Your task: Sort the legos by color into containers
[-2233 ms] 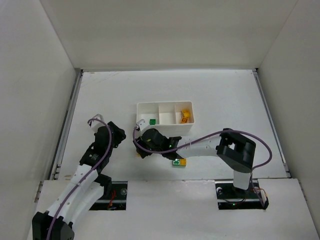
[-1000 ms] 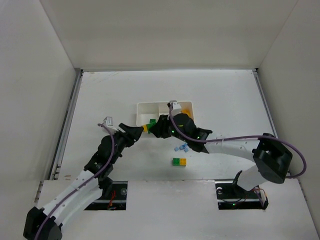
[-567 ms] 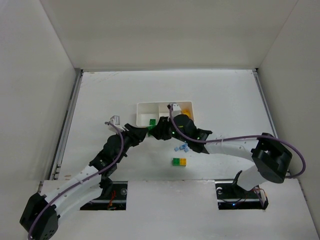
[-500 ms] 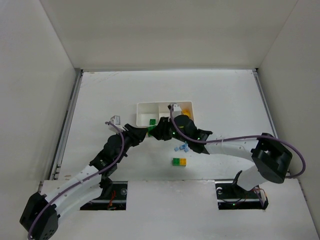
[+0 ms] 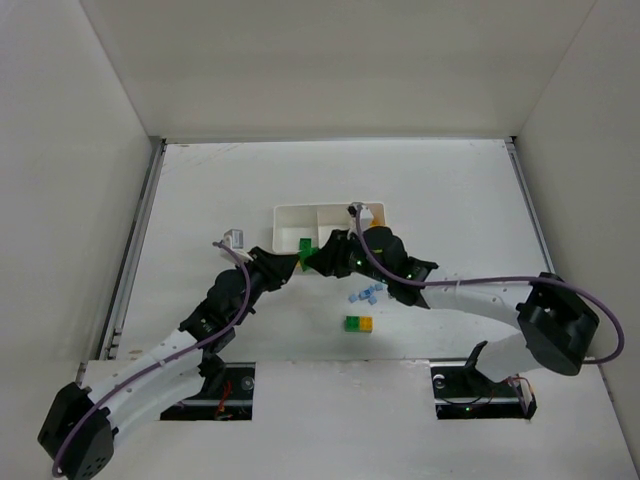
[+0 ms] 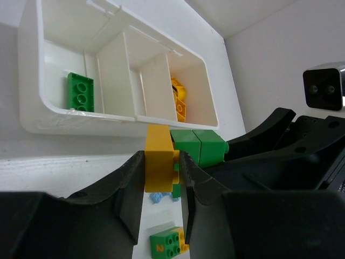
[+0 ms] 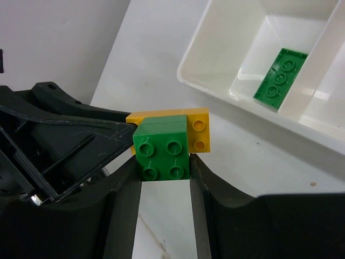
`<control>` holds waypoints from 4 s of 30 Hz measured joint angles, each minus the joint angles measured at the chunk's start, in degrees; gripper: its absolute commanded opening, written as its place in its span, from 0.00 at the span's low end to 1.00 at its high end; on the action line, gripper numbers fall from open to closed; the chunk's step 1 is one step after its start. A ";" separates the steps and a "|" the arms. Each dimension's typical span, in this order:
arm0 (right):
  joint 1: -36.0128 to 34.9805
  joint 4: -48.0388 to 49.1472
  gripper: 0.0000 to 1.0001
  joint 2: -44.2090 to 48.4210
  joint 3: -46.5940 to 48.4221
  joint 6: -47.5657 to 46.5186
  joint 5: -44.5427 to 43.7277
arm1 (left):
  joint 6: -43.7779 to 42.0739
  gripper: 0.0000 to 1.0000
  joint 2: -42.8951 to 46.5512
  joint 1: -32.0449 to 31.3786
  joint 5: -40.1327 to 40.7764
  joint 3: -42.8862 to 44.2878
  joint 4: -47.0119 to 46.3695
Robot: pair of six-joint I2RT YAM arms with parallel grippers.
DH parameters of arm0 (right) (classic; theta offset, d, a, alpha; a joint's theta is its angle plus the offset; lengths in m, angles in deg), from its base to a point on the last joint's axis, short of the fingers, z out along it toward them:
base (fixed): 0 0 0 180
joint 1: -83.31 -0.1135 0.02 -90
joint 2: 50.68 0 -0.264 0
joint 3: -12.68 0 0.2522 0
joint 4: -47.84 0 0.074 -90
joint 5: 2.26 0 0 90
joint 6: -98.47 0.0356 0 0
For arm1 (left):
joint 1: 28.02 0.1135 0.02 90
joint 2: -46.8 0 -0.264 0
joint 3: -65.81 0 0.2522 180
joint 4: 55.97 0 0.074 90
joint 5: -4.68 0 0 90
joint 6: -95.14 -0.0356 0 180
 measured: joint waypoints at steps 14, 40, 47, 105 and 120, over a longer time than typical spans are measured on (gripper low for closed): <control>5.07 1.05 0.27 8.59 -2.08 1.11 2.86 | -1.03 0.10 -0.09 0.57 0.76 0.20 0.57; 16.79 -6.01 0.27 31.15 -17.94 -3.91 -8.37 | -7.32 0.15 -43.52 -5.44 -0.85 30.08 -11.47; 18.71 -6.54 0.27 33.83 -19.23 -4.09 -8.35 | -7.56 0.29 -51.65 -6.19 -1.25 36.20 -12.72; 8.72 28.72 0.29 -3.06 -7.19 37.55 0.96 | 17.07 0.56 -15.69 2.43 -4.63 4.09 -27.71; 7.67 35.36 0.29 -4.76 -7.10 40.68 0.87 | 20.46 0.51 -16.61 2.36 -5.29 3.23 -29.14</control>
